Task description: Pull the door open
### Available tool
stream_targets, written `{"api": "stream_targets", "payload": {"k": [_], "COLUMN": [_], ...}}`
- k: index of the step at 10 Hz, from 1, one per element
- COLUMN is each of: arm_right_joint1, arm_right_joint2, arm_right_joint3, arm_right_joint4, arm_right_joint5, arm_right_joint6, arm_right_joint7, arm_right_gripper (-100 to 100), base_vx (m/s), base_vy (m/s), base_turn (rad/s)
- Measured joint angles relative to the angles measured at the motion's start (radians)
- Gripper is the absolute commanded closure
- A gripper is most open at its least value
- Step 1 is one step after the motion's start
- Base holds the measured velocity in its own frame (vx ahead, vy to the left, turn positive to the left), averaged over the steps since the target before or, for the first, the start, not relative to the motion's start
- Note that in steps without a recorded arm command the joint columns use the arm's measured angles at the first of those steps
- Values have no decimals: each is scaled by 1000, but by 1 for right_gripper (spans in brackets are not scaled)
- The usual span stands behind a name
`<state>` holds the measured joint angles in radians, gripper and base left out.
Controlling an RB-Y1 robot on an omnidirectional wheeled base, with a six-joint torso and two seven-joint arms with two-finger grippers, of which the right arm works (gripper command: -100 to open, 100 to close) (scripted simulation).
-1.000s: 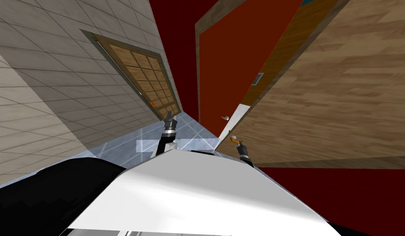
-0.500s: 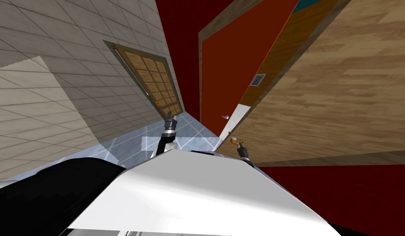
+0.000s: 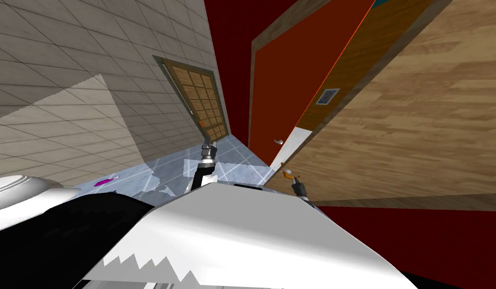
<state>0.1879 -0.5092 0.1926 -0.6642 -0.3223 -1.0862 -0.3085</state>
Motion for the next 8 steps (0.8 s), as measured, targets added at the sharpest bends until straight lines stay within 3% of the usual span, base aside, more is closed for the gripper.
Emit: {"api": "stream_targets", "payload": {"k": [3,4,6,8], "arm_right_joint1": [42,48,49,15], "arm_right_joint2": [-16,-20,-18,-13], "arm_right_joint3": [29,39,36,24], "arm_right_joint4": [5,14,12,32], "arm_right_joint5": [0,1,1,1], "arm_right_joint6": [-54,-77,-68,-56], "arm_right_joint7": [-17,-24,-21,-17], "arm_right_gripper": [100,100,100,100], "base_vx": [-212,-105,-190,-237], "base_vy": [-70,-15,-41,-28], "base_turn": [178,10,124,155]}}
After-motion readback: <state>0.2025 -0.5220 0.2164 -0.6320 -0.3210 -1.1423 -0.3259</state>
